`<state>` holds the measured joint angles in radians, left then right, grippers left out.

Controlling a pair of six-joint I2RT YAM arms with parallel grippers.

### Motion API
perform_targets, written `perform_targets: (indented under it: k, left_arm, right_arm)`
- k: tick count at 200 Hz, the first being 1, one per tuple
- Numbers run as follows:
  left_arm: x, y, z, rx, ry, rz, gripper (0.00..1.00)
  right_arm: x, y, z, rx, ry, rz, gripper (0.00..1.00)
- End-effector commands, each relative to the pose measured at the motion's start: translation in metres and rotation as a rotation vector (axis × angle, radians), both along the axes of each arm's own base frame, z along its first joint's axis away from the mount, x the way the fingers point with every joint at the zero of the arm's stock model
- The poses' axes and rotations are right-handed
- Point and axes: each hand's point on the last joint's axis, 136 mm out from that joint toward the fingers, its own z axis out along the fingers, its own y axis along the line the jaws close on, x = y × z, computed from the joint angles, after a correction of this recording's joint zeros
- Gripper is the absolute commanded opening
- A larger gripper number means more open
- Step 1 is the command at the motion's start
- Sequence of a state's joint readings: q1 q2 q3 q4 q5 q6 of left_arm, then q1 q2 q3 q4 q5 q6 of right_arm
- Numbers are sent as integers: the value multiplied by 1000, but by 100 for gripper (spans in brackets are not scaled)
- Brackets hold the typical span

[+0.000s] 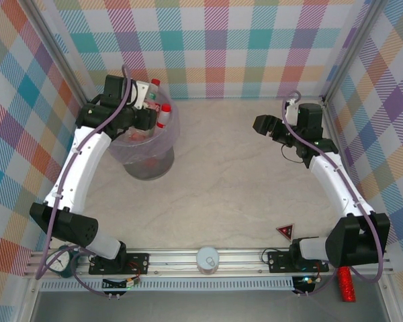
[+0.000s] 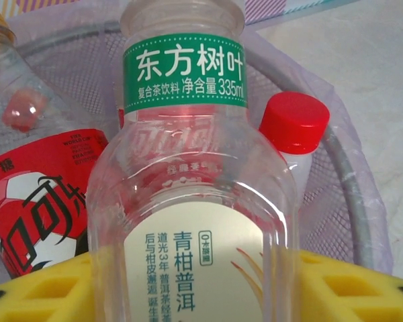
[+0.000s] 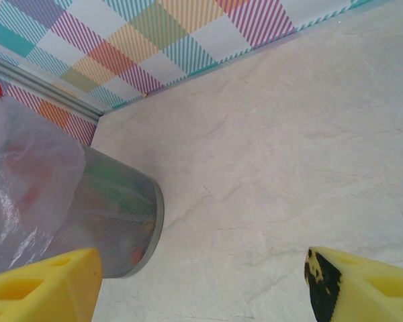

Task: Put the plastic bottles in the bin

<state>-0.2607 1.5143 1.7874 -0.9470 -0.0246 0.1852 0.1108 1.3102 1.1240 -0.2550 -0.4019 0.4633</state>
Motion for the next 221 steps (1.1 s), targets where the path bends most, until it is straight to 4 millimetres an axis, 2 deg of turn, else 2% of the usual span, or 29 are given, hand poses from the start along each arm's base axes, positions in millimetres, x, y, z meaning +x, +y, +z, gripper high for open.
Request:
perform_targets:
  k: [1, 25, 46, 54, 65, 79, 102, 126, 150, 186, 221]
  left_arm:
    - [-10, -6, 9, -53, 2, -59, 79]
    - [-3, -9, 36, -87, -52, -58, 100]
    - [6, -4, 60, -108, -122, -10, 100]
    - [11, -2, 64, -108, -134, 9, 100]
    - [16, -1, 66, -110, -135, 23, 95]
    - [20, -2, 57, -102, -107, 25, 88]
    - [22, -1, 32, -78, -44, 36, 76]
    - [14, -1, 7, -46, 13, 42, 67]
    - [3, 5, -15, -24, 52, 70, 53]
    - [-5, 9, -40, -13, 92, 90, 49]
    - [0, 5, -57, -41, 105, 91, 45]
  right_arm:
    - [3, 1, 14, 9, -41, 15, 79]
    - [1, 1, 16, 17, -46, 18, 79]
    - [0, 0, 17, 7, -49, 13, 79]
    - [1, 0, 16, 5, -47, 12, 79]
    - [1, 1, 15, 7, -44, 15, 79]
    - [2, 1, 14, 9, -42, 17, 79]
    - [3, 1, 13, 10, -40, 17, 79]
    - [5, 1, 11, 9, -36, 17, 79]
    - [7, 2, 8, 14, -28, 18, 79]
    - [10, 4, 7, 26, -23, 22, 79]
    - [9, 4, 6, 25, -21, 23, 79]
